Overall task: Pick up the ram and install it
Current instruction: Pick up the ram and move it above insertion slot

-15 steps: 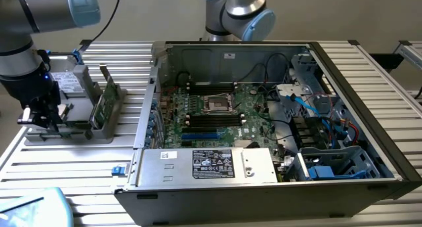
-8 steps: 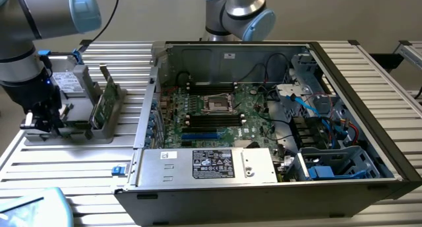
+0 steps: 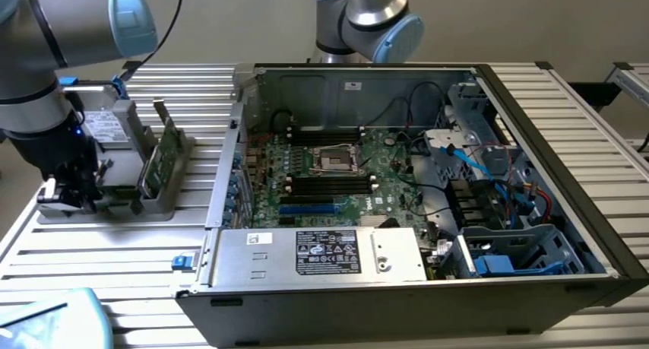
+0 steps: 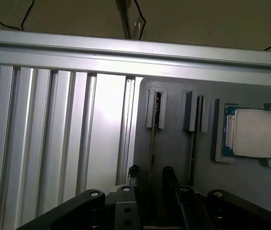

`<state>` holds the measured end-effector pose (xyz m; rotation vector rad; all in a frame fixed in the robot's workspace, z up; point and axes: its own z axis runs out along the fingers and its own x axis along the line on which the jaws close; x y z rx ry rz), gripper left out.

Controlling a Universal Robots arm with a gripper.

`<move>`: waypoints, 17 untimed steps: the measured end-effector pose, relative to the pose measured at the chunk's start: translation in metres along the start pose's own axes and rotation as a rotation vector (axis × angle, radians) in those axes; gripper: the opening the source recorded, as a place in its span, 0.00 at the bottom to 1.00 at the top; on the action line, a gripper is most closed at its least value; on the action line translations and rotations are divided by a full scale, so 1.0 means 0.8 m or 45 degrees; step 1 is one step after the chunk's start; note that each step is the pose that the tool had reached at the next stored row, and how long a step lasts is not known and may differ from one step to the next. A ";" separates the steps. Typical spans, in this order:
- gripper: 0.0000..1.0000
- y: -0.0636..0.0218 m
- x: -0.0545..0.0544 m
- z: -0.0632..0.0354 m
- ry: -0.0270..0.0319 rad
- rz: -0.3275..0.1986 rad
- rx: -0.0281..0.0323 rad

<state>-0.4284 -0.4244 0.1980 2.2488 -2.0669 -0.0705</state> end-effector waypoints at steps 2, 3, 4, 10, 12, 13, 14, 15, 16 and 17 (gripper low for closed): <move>0.34 0.000 0.000 0.002 0.0003 -0.001 0.0029; 0.34 0.000 0.000 0.003 0.0004 -0.002 0.0032; 0.34 0.000 0.000 0.003 0.0006 -0.002 0.0033; 0.34 0.001 0.000 0.007 0.0008 -0.001 0.0094; 0.34 0.001 0.000 0.007 0.0009 -0.001 0.0092; 0.34 0.001 0.000 0.007 0.0009 -0.001 0.0092; 0.34 0.001 0.000 0.007 0.0009 -0.001 0.0093; 0.34 0.001 0.000 0.007 0.0009 -0.001 0.0093; 0.34 0.001 0.000 0.007 0.0009 -0.001 0.0093; 0.31 0.001 0.000 0.007 0.0009 -0.001 0.0093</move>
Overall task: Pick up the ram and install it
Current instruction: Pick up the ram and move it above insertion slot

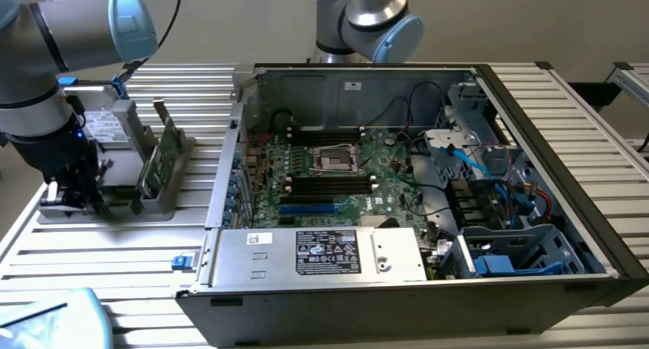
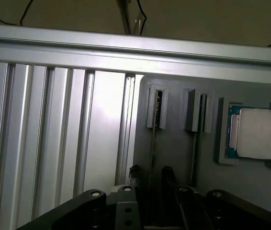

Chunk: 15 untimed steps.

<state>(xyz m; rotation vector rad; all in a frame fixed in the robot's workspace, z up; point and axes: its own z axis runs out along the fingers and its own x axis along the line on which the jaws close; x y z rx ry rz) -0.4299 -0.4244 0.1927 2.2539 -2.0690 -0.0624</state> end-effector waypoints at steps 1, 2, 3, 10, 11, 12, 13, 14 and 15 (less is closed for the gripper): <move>0.25 0.000 0.000 0.000 0.0000 0.000 -0.0001; 0.25 0.000 0.000 0.000 0.0000 0.000 0.0000; 0.18 0.000 0.000 0.000 0.0001 0.000 0.0000; 0.14 0.000 0.000 0.000 0.0000 0.000 0.0000; 0.14 0.000 0.000 0.000 0.0000 0.000 -0.0001; 0.14 0.000 0.000 0.000 0.0000 0.000 0.0000; 0.14 0.000 0.000 0.000 0.0001 0.000 -0.0001; 0.14 0.000 0.000 0.000 0.0000 0.000 0.0000; 0.14 0.000 0.000 0.000 0.0000 0.000 0.0000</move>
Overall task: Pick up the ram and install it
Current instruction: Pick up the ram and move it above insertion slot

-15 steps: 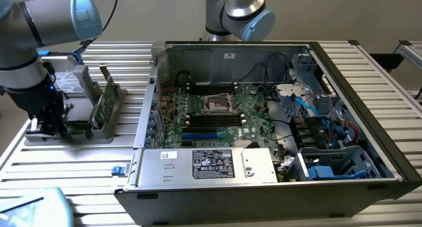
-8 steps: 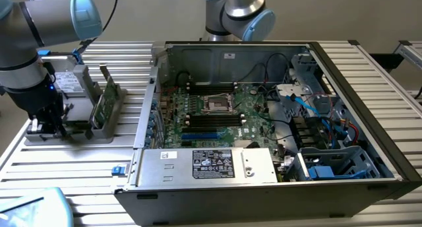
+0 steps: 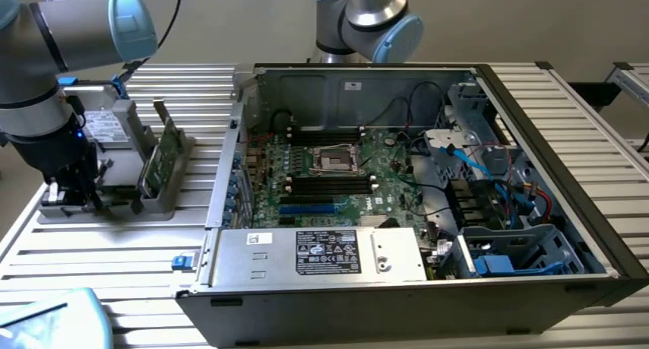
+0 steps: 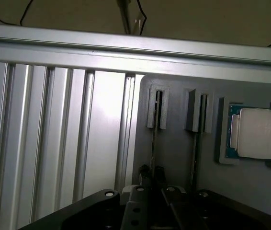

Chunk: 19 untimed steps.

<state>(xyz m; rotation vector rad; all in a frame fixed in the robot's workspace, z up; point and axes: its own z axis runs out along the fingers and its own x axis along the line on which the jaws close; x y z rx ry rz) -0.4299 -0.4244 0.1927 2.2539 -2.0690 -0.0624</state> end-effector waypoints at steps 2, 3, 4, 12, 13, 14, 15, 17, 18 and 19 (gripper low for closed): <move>0.14 0.000 0.000 0.000 0.0001 0.000 -0.0001; 0.14 0.000 0.000 0.000 0.0000 0.000 0.0000; 0.14 0.000 0.000 0.000 0.0001 0.000 -0.0001; 0.14 -0.001 0.000 0.000 0.0055 0.001 -0.0031; 0.14 -0.001 0.000 0.000 0.0059 0.000 -0.0035; 0.14 -0.001 0.000 0.000 0.0062 0.001 -0.0038; 0.14 -0.002 0.000 -0.001 0.0065 0.001 -0.0041; 0.14 -0.003 0.000 -0.001 0.0065 0.000 -0.0040; 0.14 -0.003 0.000 -0.001 0.0066 0.000 -0.0042; 0.14 -0.003 0.000 -0.002 0.0065 0.000 -0.0040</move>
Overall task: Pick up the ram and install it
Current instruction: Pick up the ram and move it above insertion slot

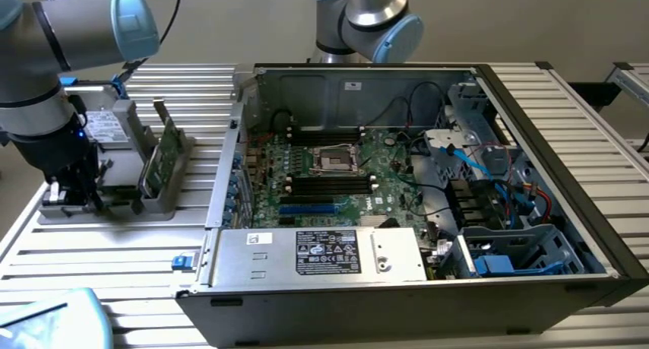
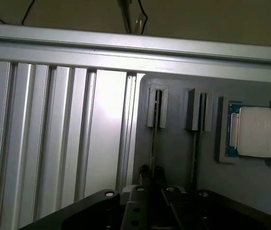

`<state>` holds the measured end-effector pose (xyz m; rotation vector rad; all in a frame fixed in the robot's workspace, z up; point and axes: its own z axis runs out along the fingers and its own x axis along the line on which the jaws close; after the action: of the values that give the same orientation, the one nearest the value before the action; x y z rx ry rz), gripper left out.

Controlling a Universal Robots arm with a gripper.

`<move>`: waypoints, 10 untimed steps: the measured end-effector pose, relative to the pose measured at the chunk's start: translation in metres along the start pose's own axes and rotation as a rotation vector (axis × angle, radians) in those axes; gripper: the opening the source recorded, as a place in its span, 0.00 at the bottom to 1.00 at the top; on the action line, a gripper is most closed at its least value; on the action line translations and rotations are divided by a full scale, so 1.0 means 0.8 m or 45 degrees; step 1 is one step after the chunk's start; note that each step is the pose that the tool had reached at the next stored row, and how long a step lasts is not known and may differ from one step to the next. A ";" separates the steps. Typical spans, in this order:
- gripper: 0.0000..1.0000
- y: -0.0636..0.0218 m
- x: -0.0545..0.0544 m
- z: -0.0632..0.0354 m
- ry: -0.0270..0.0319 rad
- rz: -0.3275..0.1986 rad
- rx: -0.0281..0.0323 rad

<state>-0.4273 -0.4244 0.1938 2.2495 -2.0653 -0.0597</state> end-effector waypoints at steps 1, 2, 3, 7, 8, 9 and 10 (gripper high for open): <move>0.14 0.000 0.000 0.000 0.0000 0.000 0.0000; 0.14 -0.001 0.000 -0.001 0.0000 0.000 -0.0001; 0.14 -0.001 0.000 -0.001 0.0001 0.000 -0.0002; 0.14 -0.001 0.000 -0.003 0.0000 0.000 0.0000; 0.14 -0.001 0.000 -0.003 -0.0001 0.000 0.0001; 0.14 -0.001 0.000 -0.004 -0.0002 0.000 0.0002; 0.14 -0.001 0.000 -0.005 -0.0001 0.000 0.0001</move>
<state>-0.4258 -0.4243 0.1974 2.2496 -2.0654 -0.0597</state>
